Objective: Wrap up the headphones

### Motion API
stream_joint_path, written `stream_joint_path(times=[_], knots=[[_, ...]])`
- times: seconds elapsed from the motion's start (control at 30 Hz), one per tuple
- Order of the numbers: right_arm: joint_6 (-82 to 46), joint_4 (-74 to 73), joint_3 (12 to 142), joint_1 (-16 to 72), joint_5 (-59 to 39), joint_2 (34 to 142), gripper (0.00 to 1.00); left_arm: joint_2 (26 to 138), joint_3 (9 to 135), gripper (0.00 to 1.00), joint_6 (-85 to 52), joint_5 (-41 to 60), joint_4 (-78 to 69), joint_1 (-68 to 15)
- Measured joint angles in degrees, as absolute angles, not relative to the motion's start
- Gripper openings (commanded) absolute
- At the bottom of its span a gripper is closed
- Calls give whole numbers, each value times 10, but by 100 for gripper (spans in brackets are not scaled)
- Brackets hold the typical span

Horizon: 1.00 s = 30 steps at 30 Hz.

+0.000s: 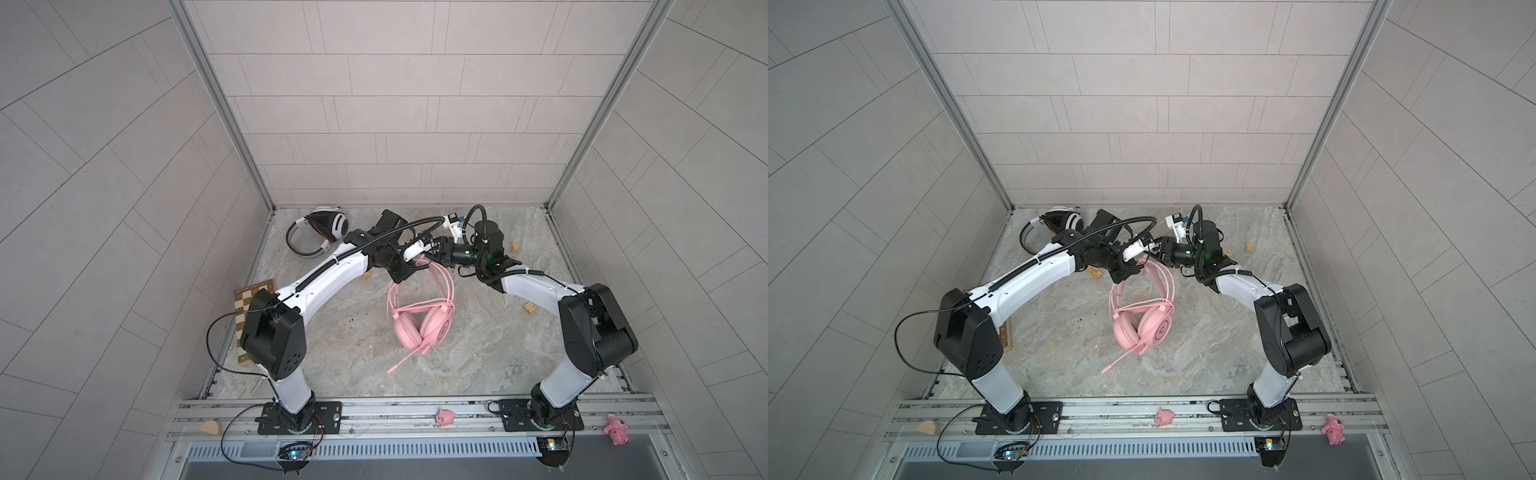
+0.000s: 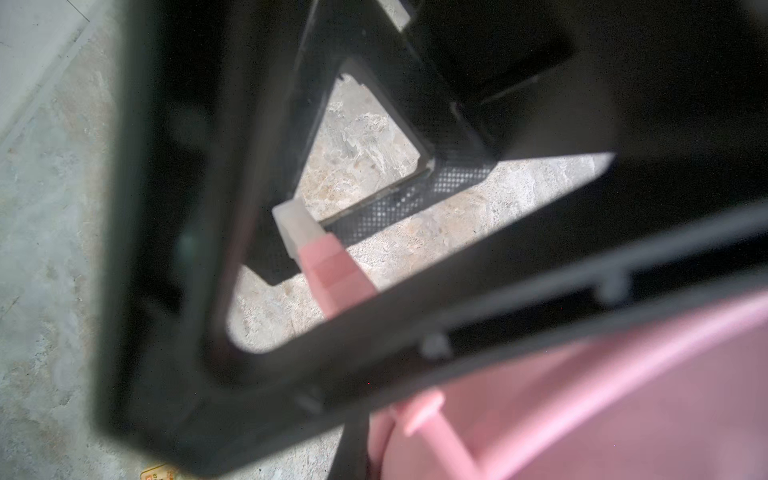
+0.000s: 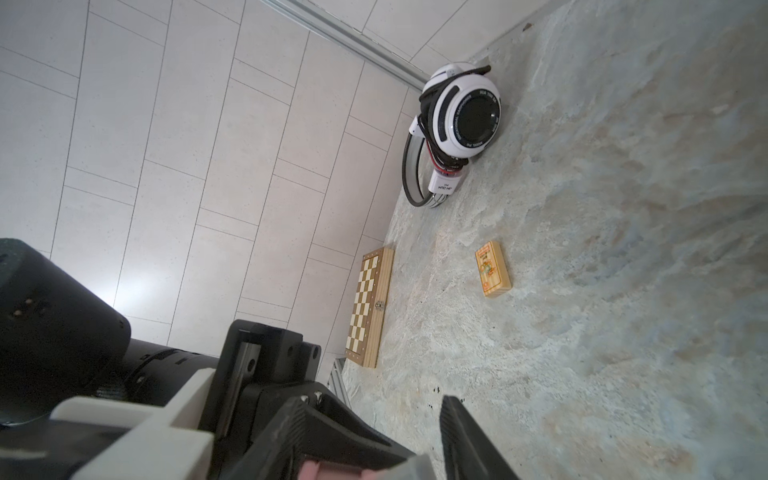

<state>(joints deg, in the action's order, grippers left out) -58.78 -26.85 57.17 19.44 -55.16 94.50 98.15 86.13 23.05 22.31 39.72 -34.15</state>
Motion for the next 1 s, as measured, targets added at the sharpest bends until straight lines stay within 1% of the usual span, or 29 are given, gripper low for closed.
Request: stream_joint_path(times=[0.2, 0.33, 0.4, 0.5, 0.63, 0.8, 0.9, 1.0], knots=[[-591, -253, 560, 197, -552, 941, 57, 986, 861, 0, 243, 227, 403, -344], [-621, -273, 555, 202, -548, 943, 56, 995, 862, 0, 251, 227, 407, -350], [-649, -307, 549, 202, -547, 951, 52, 997, 862, 0, 253, 227, 407, -351], [-696, -373, 542, 203, -550, 971, 43, 1000, 862, 0, 254, 224, 408, -352], [-735, -424, 531, 206, -552, 984, 37, 1005, 863, 0, 255, 216, 408, -352], [-752, -443, 526, 206, -552, 984, 36, 1009, 869, 0, 254, 202, 411, -353], [-755, -443, 524, 206, -552, 983, 42, 1010, 876, 0, 253, 187, 421, -353], [-746, -437, 524, 205, -554, 982, 42, 1012, 888, 0, 249, 177, 435, -353]])
